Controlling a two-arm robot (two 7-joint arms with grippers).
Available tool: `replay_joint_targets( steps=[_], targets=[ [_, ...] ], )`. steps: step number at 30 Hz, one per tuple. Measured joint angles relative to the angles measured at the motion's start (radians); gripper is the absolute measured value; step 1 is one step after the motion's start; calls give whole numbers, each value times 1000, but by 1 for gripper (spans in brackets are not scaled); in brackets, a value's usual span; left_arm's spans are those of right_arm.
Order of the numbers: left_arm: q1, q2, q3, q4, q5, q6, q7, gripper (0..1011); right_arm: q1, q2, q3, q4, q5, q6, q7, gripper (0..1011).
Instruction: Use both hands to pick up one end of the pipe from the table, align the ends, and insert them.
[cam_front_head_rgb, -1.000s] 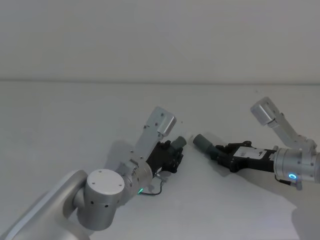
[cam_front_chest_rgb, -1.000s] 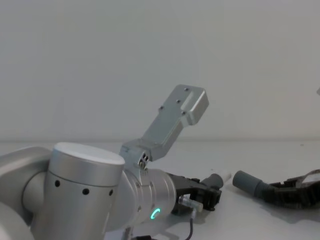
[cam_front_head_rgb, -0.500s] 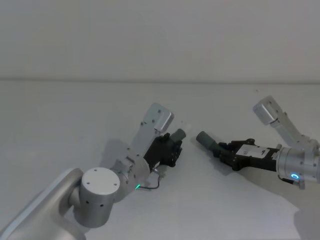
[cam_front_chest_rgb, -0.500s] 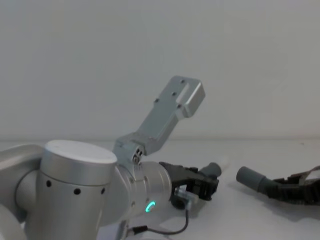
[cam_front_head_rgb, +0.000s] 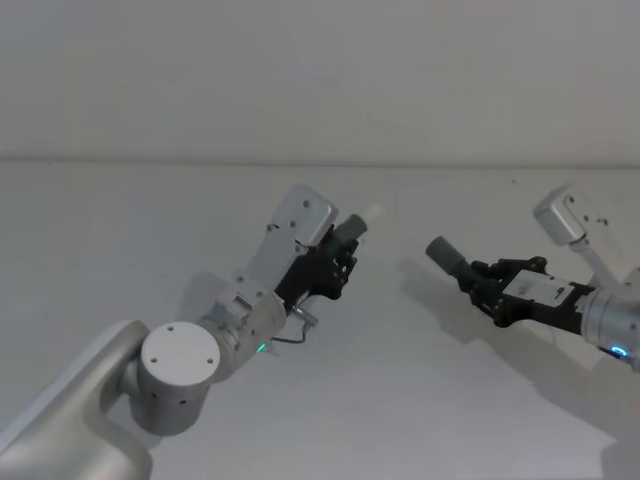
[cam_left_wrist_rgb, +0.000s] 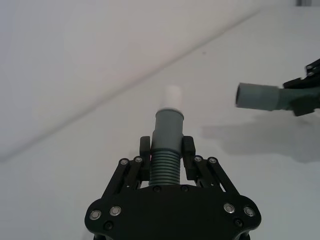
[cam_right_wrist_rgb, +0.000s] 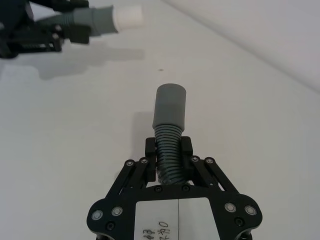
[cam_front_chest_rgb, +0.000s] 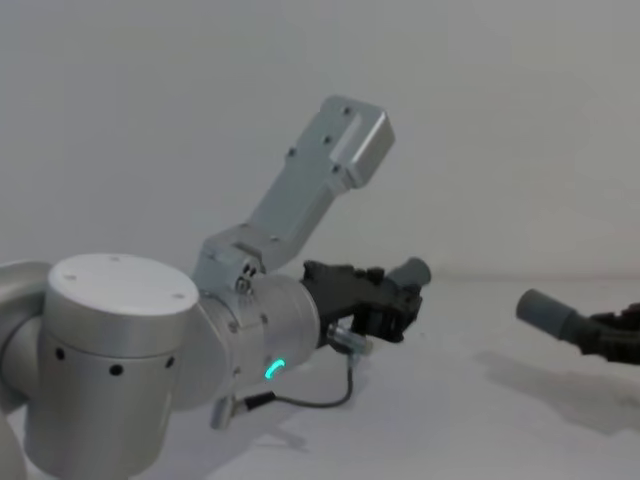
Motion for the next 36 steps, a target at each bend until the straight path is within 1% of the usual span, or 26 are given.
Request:
replay_joint_targets(
  steps=[1, 2, 4, 5, 6, 7, 8, 9, 11, 13, 14, 16, 17, 18, 19, 20, 21, 22, 25, 26, 27, 28, 31, 33, 35, 36],
  targets=[
    [-3, 4, 1, 1, 9, -21, -1, 368, 0, 0, 0, 0, 0, 0, 0, 279],
    [-5, 7, 1, 2, 13, -28, -1, 368, -18, 18, 8, -35, -17, 1, -27, 279],
    [-9, 12, 2, 3, 21, -46, -1, 368, -28, 28, 11, -55, -29, 2, -45, 279],
    [-13, 18, 4, 5, 32, -68, -2, 368, -32, 33, 13, -64, -35, 3, -53, 279],
    [-15, 19, 5, 6, 38, -78, -3, 368, -36, 38, 15, -73, -42, 4, -60, 279],
    [-17, 23, 6, 7, 43, -87, -3, 368, -46, 49, 18, -94, -57, 6, -77, 279],
    [-21, 29, 8, 9, 54, -109, -4, 368, -53, 59, 20, -110, -71, 7, -91, 279],
    [-23, 32, 9, 10, 60, -118, -4, 368, -53, 59, 20, -110, -71, 7, -91, 278],
    [-27, 37, 11, 13, 71, -138, -5, 368, -64, 74, 21, -137, -92, 9, -110, 279],
    [-36, 50, 17, 18, 95, -181, -7, 368, -73, 88, 21, -159, -117, 10, -129, 278],
    [-36, 50, 17, 18, 95, -181, -7, 368, -76, 93, 21, -166, -127, 10, -137, 279],
    [-43, 60, 22, 23, 115, -215, -8, 368, -83, 105, 19, -187, -152, 10, -153, 279],
    [-47, 67, 26, 26, 127, -236, -9, 368, -87, 113, 16, -199, -173, 10, -165, 279],
    [-49, 70, 28, 28, 134, -247, -9, 368, -87, 113, 16, -199, -173, 10, -165, 278],
    [-52, 75, 30, 30, 140, -258, -10, 368, -91, 122, 12, -211, -192, 10, -175, 279],
    [-54, 77, 32, 31, 147, -268, -10, 368, -93, 126, 10, -217, -202, 10, -179, 278],
    [-59, 86, 36, 36, 162, -294, -11, 368, -94, 129, 8, -222, -210, 9, -184, 279],
    [-64, 92, 40, 41, 176, -317, -13, 368, -97, 138, 4, -234, -233, 8, -194, 279],
    [-71, 104, 46, 47, 198, -352, -14, 368, -100, 148, -3, -249, -262, 6, -207, 279],
    [-75, 110, 50, 51, 208, -367, -15, 368, -102, 155, -9, -258, -286, 4, -216, 279],
    [-80, 118, 54, 56, 223, -392, -16, 368, -102, 157, -11, -261, -297, 3, -221, 278],
    [-83, 122, 57, 58, 230, -404, -17, 368, -103, 162, -15, -267, -308, 2, -225, 279],
    [-94, 141, 68, 69, 262, -454, -19, 368, -107, 176, -31, -287, -366, -6, -251, 279],
    [-104, 155, 77, 79, 290, -497, -20, 368, -108, 181, -37, -293, -392, -11, -263, 279],
    [-110, 164, 82, 85, 308, -522, -20, 368, -109, 185, -44, -299, -415, -15, -274, 279],
    [-113, 168, 85, 88, 320, -540, -20, 368, -109, 188, -50, -305, -437, -19, -285, 279]
  ],
)
